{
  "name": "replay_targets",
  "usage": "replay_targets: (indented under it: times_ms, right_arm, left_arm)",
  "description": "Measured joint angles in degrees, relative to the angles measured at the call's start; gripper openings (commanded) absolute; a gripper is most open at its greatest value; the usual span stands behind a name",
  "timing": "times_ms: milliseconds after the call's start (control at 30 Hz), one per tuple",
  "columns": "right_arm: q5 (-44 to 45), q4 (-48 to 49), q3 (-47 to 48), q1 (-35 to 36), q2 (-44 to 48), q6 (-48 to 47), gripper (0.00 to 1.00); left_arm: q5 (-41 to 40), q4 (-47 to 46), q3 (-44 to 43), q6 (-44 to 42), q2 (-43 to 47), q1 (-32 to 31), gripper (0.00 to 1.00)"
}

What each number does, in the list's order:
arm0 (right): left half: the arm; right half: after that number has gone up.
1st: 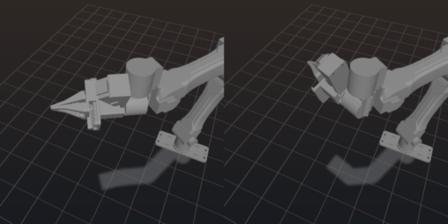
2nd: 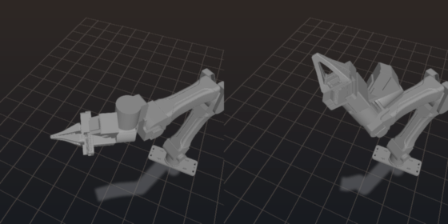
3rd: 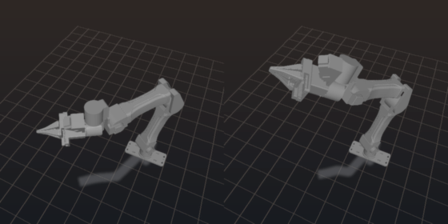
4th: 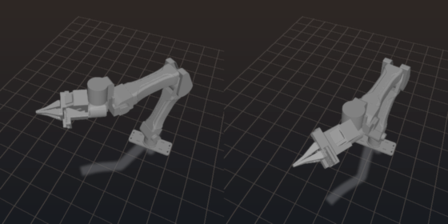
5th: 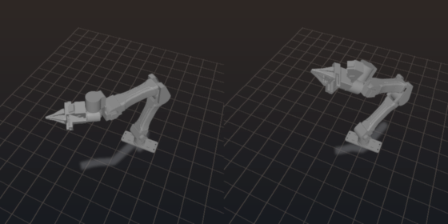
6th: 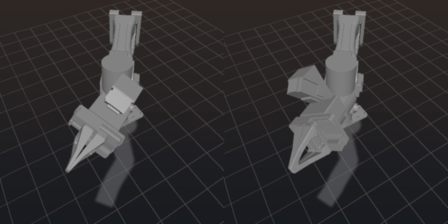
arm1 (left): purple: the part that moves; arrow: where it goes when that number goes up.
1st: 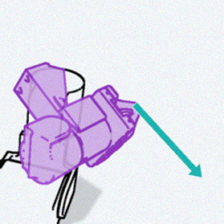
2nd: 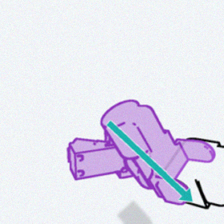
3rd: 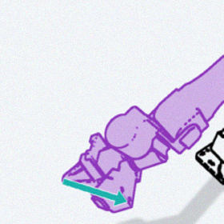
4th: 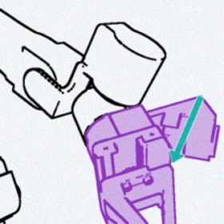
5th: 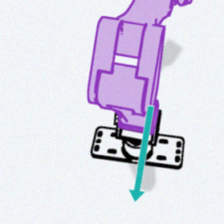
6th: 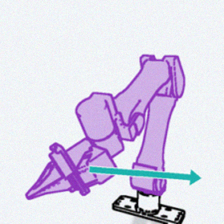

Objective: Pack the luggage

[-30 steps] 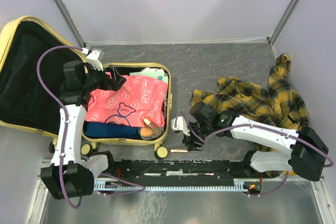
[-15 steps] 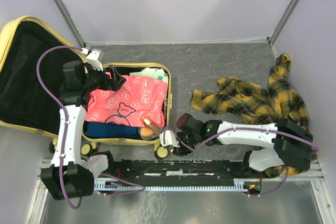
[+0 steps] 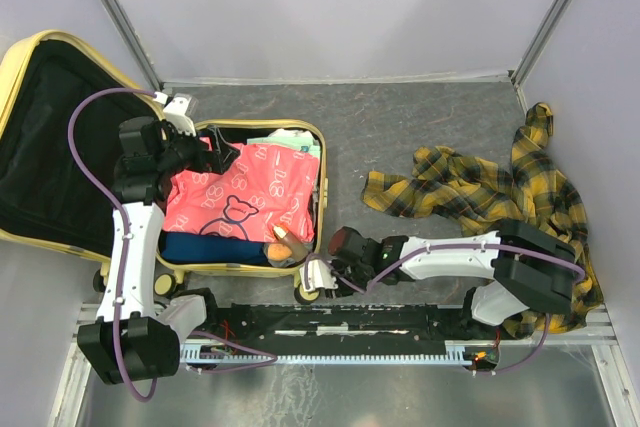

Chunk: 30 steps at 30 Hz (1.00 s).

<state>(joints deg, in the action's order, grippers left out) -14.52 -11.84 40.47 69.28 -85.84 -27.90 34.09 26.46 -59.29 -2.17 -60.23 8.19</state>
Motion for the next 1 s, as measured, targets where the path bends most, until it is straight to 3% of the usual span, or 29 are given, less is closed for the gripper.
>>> replay_targets:
  times_ms: [133, 200, 400, 600, 800, 1000]
  right_arm:
    - [1.46, 0.04, -0.02, 0.02, 0.2, -1.4, 0.16]
    - [1.99, -1.38, -0.02, 0.11, 1.07, -1.73, 0.12]
    - [1.29, -10.82, 2.89, -0.46, 10.47, -0.92, 0.08]
    - [-1.03, -15.72, 12.96, -4.46, 16.2, 2.75, 0.03]
    - [-1.11, -15.58, 25.59, -9.38, 7.5, 14.58, 0.03]
    - [-0.63, -10.54, 29.57, -9.86, -1.46, 25.92, 0.03]
  left_arm:
    - [0.0, 0.0, 0.0, -0.02, 0.0, 0.0, 0.96]
    - [0.0, 0.0, 0.0, -0.02, 0.0, 0.0, 0.96]
    - [0.0, 0.0, 0.0, -0.02, -0.02, 0.0, 0.96]
    - [0.02, -0.02, 0.0, 0.0, -0.15, 0.0, 0.96]
    - [0.02, -0.07, 0.0, 0.0, -0.15, 0.0, 0.96]
    - [-0.02, 0.04, -0.13, 0.0, -0.63, 0.0, 0.96]
